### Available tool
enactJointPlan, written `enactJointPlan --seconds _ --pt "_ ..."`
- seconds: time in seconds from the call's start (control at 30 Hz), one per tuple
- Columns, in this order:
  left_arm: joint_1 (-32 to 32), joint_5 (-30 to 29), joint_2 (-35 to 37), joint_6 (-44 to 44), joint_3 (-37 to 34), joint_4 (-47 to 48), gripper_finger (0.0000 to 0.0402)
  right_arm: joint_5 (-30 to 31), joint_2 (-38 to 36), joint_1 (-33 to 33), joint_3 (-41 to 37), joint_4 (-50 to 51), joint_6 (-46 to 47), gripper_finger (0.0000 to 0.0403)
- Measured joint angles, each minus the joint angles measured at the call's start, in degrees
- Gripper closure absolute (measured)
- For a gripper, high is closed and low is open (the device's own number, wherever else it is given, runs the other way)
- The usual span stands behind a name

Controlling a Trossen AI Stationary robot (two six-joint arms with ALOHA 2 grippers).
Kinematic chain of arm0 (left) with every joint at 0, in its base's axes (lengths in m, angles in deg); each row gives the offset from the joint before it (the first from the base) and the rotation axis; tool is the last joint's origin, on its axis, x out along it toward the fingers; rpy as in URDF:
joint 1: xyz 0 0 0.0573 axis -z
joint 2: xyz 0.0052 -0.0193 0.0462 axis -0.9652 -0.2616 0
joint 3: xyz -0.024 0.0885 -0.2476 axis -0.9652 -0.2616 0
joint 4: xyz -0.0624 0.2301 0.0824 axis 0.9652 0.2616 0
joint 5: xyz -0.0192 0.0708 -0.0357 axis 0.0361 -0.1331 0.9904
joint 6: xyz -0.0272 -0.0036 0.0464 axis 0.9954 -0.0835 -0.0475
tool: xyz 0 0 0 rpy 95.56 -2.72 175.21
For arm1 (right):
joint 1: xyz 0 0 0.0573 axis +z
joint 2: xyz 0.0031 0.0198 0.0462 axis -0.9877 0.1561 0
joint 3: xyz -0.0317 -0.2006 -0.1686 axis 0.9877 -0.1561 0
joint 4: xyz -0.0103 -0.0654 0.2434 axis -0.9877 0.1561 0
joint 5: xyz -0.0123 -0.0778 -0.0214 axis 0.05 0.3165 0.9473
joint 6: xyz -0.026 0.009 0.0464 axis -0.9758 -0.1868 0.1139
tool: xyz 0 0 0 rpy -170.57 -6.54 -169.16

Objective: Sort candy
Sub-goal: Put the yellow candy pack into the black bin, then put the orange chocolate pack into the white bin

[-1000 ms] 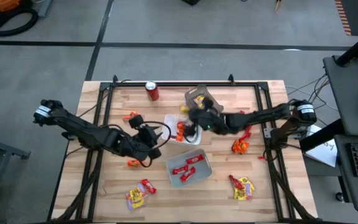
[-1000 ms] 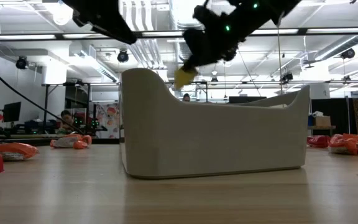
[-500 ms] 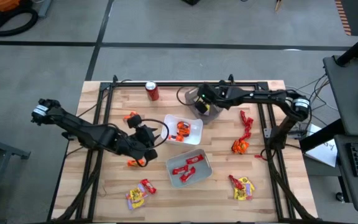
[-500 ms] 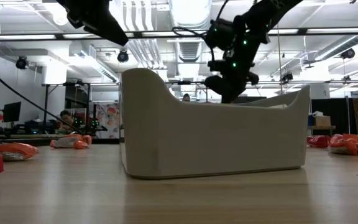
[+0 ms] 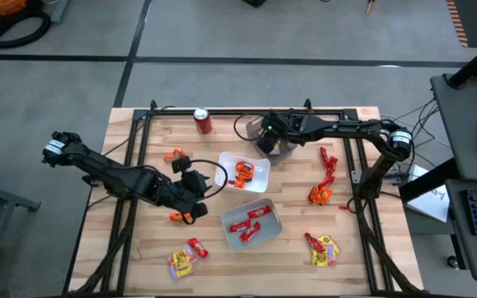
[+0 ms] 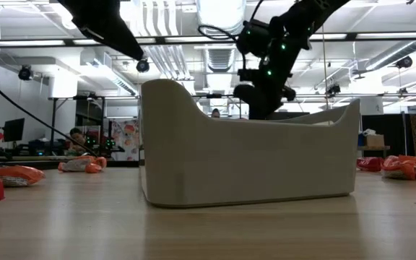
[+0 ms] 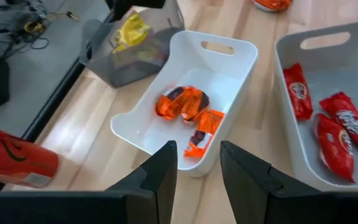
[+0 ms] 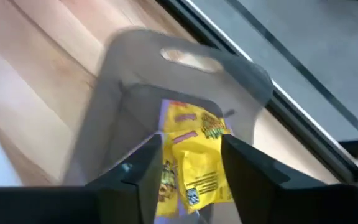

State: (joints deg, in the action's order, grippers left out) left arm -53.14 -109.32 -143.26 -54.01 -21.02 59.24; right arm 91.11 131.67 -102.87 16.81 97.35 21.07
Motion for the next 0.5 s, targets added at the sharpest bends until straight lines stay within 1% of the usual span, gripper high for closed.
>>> enactJointPlan --seconds 0.13,0.23,0.37,0.4,0.5 --pt "-0.1 0.2 0.0 0.0 0.0 1.1 0.0294 0.0 -0.5 1.4 1.4 0.3 0.0 0.0221" --pt "-0.7 0.9 0.1 0.8 0.0 4.1 0.0294 0.0 -1.5 3.3 2.3 0.9 0.1 0.0219" --pt "-3.3 1.7 0.3 3.9 -0.4 7.8 0.0295 -0.1 -2.7 6.7 2.4 1.0 0.0 0.0224" --pt "-4.3 3.2 0.3 4.2 -0.8 7.9 0.0298 -0.1 -3.0 7.7 2.4 1.0 0.0 0.0225" --pt "-8.2 10.5 0.3 4.6 -3.4 7.9 0.0312 -0.1 -4.1 10.9 2.4 2.1 -0.1 0.0227"
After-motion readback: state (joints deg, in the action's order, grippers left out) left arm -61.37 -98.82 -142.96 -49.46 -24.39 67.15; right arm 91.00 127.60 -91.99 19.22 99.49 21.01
